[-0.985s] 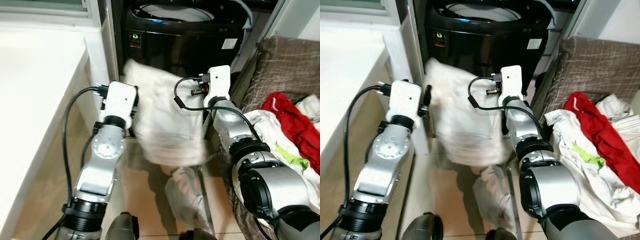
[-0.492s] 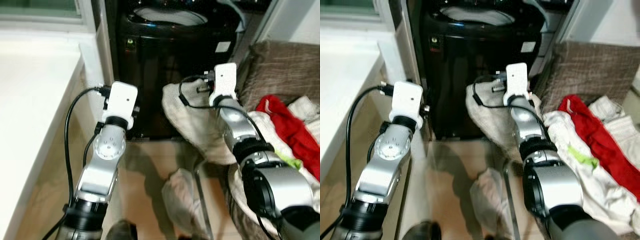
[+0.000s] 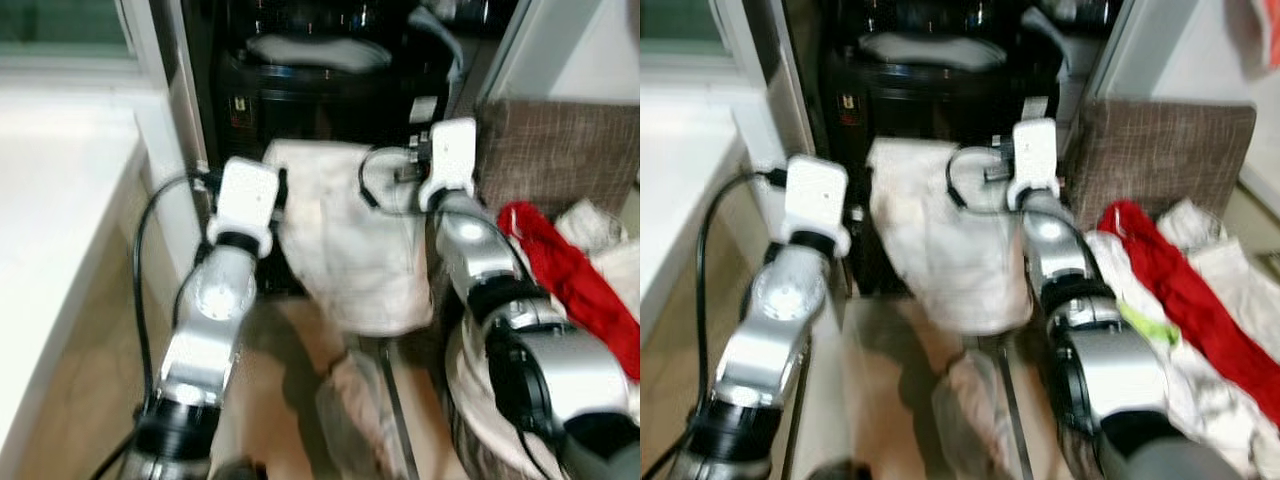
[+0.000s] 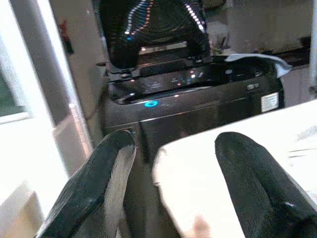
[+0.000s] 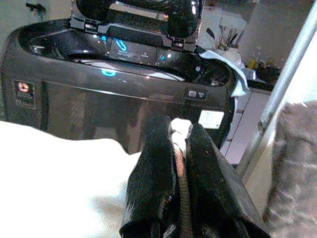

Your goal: Clothes washing

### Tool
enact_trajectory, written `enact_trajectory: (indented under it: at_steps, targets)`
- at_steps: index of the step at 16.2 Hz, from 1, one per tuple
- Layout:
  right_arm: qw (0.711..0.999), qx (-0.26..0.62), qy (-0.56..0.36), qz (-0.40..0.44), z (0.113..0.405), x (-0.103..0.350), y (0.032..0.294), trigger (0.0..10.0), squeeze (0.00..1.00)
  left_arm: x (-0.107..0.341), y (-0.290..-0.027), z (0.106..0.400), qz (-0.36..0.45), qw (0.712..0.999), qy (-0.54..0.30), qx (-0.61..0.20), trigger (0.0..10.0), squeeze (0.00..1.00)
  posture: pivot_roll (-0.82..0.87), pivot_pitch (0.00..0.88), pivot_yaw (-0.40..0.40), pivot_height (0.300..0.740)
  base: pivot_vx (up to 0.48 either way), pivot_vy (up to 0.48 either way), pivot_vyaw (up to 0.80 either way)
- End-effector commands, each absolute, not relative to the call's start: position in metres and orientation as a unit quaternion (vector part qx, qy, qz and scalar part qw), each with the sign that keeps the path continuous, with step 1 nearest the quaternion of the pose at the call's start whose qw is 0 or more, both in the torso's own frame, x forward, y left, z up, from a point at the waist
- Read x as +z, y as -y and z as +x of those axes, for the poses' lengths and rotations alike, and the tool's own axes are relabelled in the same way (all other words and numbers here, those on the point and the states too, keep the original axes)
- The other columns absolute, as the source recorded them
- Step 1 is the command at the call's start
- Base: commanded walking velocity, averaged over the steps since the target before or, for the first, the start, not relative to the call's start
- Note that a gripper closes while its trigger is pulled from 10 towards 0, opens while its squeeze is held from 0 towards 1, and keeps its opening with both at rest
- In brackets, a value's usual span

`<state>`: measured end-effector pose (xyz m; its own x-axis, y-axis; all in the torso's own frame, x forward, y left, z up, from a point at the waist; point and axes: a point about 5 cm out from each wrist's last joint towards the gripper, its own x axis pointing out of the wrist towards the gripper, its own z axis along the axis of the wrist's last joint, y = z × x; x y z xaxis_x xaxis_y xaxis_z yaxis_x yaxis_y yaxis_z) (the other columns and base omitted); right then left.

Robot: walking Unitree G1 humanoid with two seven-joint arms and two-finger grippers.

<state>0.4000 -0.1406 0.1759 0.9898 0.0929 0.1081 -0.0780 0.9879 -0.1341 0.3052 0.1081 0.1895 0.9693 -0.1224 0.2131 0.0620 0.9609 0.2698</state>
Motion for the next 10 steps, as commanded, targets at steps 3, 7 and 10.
enact_trajectory:
  at_steps: [3, 7, 10]
  targets:
    - [0.992, 0.049, 0.104, -0.060, 0.4038, 0.1988, 0.1359, 10.0, 0.00, 0.1919, -0.1119, 0.3082, 0.133, 0.983, 0.118, -0.043, 10.0, 0.00, 0.11, 0.000, -0.081, 0.733, 0.461, 0.000, 0.00]
    - [0.991, 0.050, 0.104, -0.061, 0.4037, 0.1986, 0.1353, 10.0, 0.00, 0.1918, -0.1128, 0.3086, 0.132, 0.984, 0.117, -0.038, 10.0, 0.00, 0.11, 0.000, -0.081, 0.733, 0.463, 0.000, 0.00]
    - [0.991, 0.051, 0.103, -0.061, 0.4037, 0.1984, 0.1353, 10.0, 0.00, 0.1921, -0.1132, 0.3087, 0.132, 0.984, 0.117, -0.035, 10.0, 0.00, 0.11, 0.000, -0.082, 0.733, 0.463, 0.000, 0.00]
